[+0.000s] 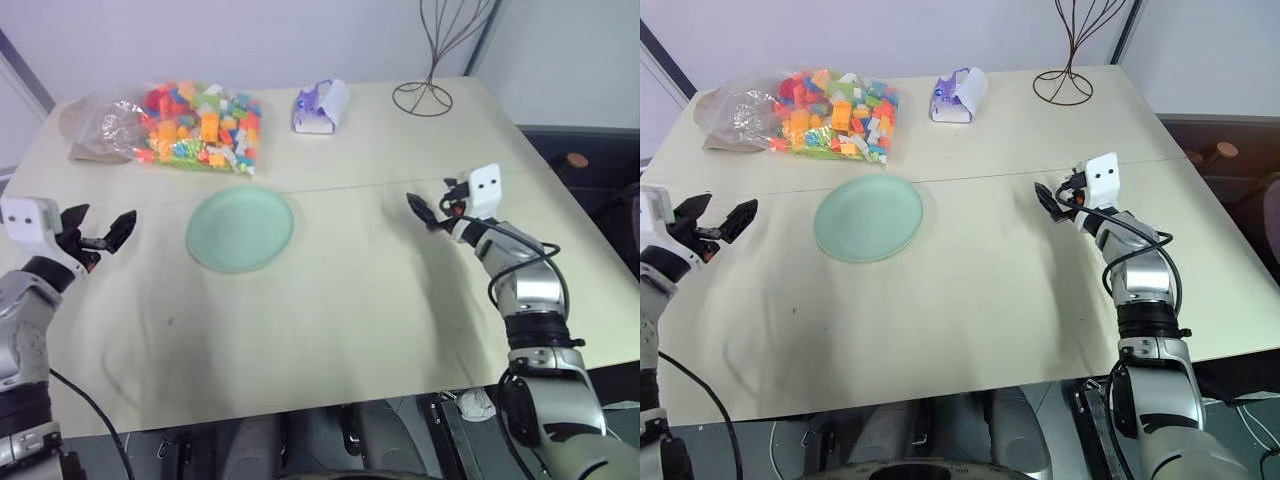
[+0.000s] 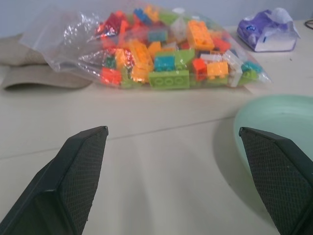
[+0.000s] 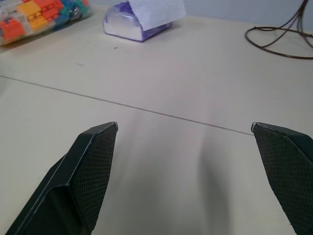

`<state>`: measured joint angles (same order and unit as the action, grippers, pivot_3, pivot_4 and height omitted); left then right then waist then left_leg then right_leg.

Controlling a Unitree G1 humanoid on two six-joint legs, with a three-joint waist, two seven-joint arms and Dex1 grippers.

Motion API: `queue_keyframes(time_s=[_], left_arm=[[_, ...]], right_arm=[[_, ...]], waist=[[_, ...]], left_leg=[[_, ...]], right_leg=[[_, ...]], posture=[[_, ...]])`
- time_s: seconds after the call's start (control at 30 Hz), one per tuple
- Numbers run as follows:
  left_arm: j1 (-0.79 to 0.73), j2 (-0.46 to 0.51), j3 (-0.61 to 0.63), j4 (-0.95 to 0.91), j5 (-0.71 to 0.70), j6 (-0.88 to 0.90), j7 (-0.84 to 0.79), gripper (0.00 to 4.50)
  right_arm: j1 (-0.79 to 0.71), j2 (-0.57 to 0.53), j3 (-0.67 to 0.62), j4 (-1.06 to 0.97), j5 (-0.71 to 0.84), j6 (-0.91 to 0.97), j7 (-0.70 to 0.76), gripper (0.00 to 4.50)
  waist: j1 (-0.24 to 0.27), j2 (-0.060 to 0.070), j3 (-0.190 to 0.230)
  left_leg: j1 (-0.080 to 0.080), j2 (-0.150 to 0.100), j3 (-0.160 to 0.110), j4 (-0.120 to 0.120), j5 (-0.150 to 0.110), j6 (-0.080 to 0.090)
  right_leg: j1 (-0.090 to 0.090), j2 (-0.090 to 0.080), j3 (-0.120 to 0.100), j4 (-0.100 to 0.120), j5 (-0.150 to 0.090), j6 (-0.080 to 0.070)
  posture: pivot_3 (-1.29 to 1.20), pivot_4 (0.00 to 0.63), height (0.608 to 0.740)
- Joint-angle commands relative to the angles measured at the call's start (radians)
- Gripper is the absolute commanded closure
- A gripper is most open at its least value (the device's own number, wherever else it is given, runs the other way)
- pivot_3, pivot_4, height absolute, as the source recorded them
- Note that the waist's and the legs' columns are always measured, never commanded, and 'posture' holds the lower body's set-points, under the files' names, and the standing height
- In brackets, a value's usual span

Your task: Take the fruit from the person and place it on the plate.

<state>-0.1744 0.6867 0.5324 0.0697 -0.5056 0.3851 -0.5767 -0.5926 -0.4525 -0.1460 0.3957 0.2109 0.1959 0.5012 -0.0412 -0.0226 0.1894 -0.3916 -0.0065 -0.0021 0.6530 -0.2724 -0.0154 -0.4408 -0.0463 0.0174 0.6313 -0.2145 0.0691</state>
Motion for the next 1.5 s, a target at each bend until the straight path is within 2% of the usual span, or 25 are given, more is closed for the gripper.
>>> queue_keyframes(time_s=[0.03, 1.5], left_arm=[[0.012, 0.011, 0.034, -0.04, -0.021, -0.001, -0.006, 0.0], [0.051, 0.0, 0.049, -0.065, -0.002, -0.025, 0.04, 0.0]], right_arm=[[-0.006, -0.012, -0.02, -0.034, 0.007, -0.008, 0.0, 0.03], [-0.029, -0.001, -0.005, -0.001, -0.003, -0.021, 0.008, 0.03]], waist=[[0.0, 0.0, 0.0], [0.002, 0.0, 0.0]], left_leg=[[0.0, 0.0, 0.0, 0.0, 0.0, 0.0], [0.0, 0.0, 0.0, 0.001, 0.0, 0.0]], right_leg=[[0.0, 0.0, 0.0, 0.0, 0.0, 0.0], [0.0, 0.0, 0.0, 0.0, 0.0, 0.0]], posture=[[0.0, 0.15, 0.74], [0.0, 0.15, 0.74]])
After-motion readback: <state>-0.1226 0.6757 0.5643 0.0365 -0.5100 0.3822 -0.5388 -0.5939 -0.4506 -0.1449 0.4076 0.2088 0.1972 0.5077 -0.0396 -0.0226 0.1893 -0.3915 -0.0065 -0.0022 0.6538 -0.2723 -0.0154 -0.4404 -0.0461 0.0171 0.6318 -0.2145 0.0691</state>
